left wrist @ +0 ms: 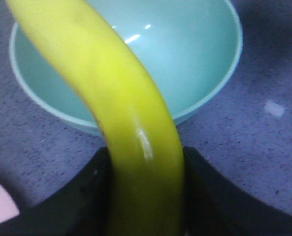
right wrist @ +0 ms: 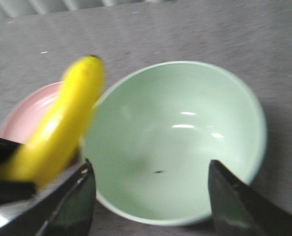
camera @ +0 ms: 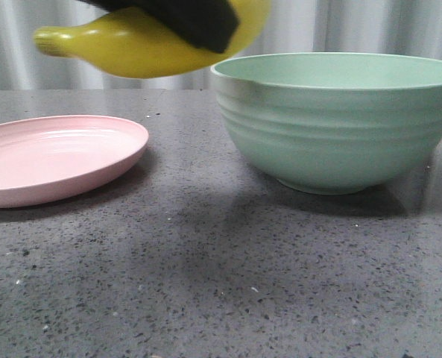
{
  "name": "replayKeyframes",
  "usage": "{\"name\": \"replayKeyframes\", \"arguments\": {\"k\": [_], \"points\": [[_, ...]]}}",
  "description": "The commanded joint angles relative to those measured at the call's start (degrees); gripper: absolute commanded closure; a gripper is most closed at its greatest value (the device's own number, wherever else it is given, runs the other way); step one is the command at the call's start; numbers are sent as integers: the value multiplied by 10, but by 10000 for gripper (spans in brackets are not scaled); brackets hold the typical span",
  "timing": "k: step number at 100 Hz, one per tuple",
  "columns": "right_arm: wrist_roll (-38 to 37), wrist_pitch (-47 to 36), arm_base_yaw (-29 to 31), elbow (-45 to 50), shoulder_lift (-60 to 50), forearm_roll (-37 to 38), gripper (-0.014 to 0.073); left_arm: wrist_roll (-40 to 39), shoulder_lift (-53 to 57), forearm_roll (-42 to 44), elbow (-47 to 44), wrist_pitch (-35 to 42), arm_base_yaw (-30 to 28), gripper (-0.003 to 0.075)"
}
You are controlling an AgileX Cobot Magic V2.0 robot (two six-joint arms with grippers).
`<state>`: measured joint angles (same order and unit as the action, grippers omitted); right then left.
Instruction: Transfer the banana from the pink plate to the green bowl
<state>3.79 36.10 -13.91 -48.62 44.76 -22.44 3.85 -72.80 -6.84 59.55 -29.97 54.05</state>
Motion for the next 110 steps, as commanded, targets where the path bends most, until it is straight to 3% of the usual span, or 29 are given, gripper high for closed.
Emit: {"name": "replayKeyframes", "arguments": {"k": [1,22,61,71,84,92,101,110], "points": [[7,-46,-28,-36,37,-43,167,2,18,-5,22,62,20,741],[7,-75,-73,-70,130,-105,167,2,10,-5,22,65,40,741],[7,-76,-76,-99,226,-156,174,2,7,-5,22,65,40,741],[7,-72,-76,-99,226,-156,268,2,7,-5,22,65,40,740],[7,-74,-76,-99,226,-156,529,14,7,-1,22,65,40,734],[7,-78,-76,-99,226,-156,662,15,7,-1,22,65,40,682],[7,-79,-76,-99,226,-156,664,15,7,0,22,65,40,570],[7,-79,-76,-99,226,-156,664,15,7,12,22,69,40,409]]}}
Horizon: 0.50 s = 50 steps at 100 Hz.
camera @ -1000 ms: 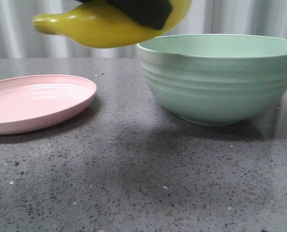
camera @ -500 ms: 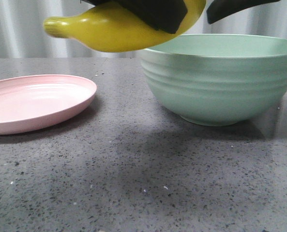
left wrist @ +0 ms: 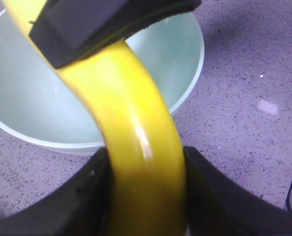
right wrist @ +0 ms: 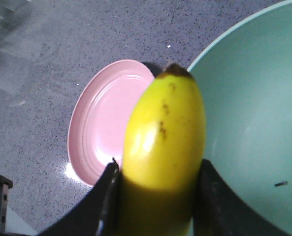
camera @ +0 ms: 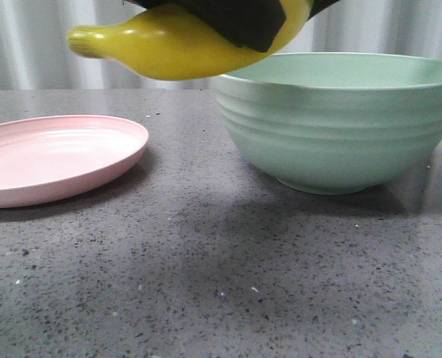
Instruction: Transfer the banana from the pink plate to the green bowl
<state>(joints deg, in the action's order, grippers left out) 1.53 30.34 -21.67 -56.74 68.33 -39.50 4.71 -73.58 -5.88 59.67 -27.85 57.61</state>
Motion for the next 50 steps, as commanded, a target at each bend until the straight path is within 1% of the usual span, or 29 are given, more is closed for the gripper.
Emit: {"name": "replayKeyframes", "arguments": {"k": [1,8,13,31,40,50], "points": [[31,-21,1,-18,-10,15,664,6,17,3,21,48,4,387],[46,-28,1,-18,-12,15,664,6,21,13,23,51,4,302],[54,-37,1,-18,-14,15,664,6,28,24,24,53,4,277],[54,-67,1,-43,-14,48,664,5,60,41,44,53,3,279],[54,-97,6,-55,-14,87,664,5,75,41,44,55,3,279],[54,-120,27,-64,-14,138,664,5,89,41,44,55,3,279]]}}
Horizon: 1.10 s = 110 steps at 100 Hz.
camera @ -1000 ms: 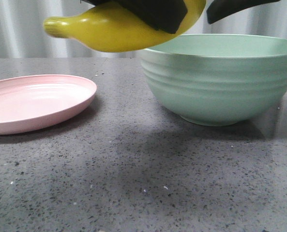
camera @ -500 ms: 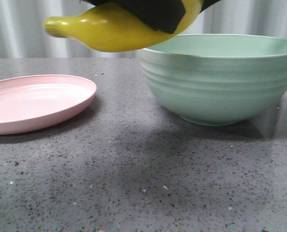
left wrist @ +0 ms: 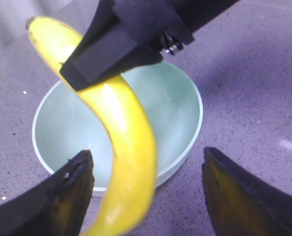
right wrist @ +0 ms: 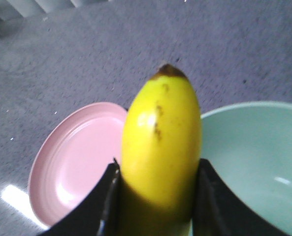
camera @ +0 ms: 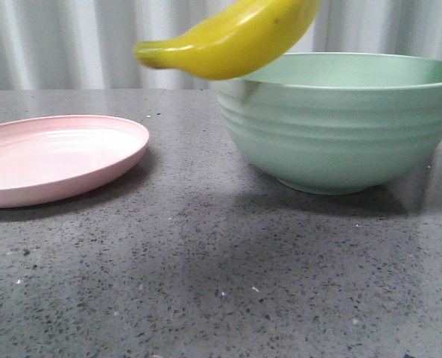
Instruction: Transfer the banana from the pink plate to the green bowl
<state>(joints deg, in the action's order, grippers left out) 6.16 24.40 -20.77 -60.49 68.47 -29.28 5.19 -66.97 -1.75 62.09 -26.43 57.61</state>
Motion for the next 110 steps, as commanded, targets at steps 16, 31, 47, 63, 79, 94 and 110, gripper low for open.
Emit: {"name": "replayKeyframes", "arguments": {"k": [16,31,47,63,79,94,110], "points": [[7,-82,61,-27,-14,98,664,1,35,-1,20,40,3,279],[7,-73,83,-26,3,119,664,1,35,-2,20,40,3,279],[7,-42,82,-25,40,123,663,1,35,-2,20,40,3,279],[7,-28,78,-25,71,124,575,1,35,-2,20,40,3,279],[7,-28,78,-25,78,125,382,0,35,-2,20,40,3,279],[7,-44,78,-25,78,128,293,0,35,-2,20,40,3,279],[7,-51,78,-25,75,129,281,0,35,-2,20,40,3,279]]}}
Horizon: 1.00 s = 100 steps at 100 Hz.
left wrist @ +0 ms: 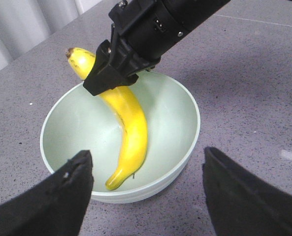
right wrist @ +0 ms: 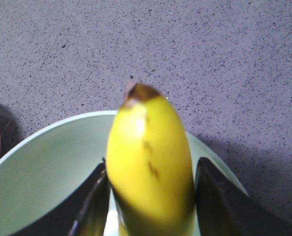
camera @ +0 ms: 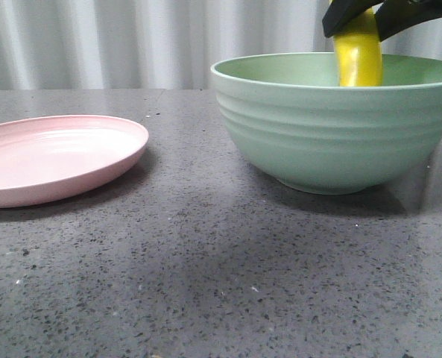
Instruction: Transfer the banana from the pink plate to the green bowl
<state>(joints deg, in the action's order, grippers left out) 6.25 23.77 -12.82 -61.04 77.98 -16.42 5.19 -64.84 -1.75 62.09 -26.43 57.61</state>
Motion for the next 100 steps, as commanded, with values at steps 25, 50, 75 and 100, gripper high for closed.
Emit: {"name": "replayKeyframes", "arguments": {"k": [25,50,75,100], "points": [[6,-62,-1,-20,-25,10,202,0,14,-2,20,36,3,279],[6,-36,-1,-20,-63,11,216,0,14,-2,20,35,3,301],[7,26,-1,-19,-144,37,512,-3,21,-21,14,30,3,740],[7,44,-1,-19,-239,61,665,-4,67,-32,-20,33,3,741]]}}
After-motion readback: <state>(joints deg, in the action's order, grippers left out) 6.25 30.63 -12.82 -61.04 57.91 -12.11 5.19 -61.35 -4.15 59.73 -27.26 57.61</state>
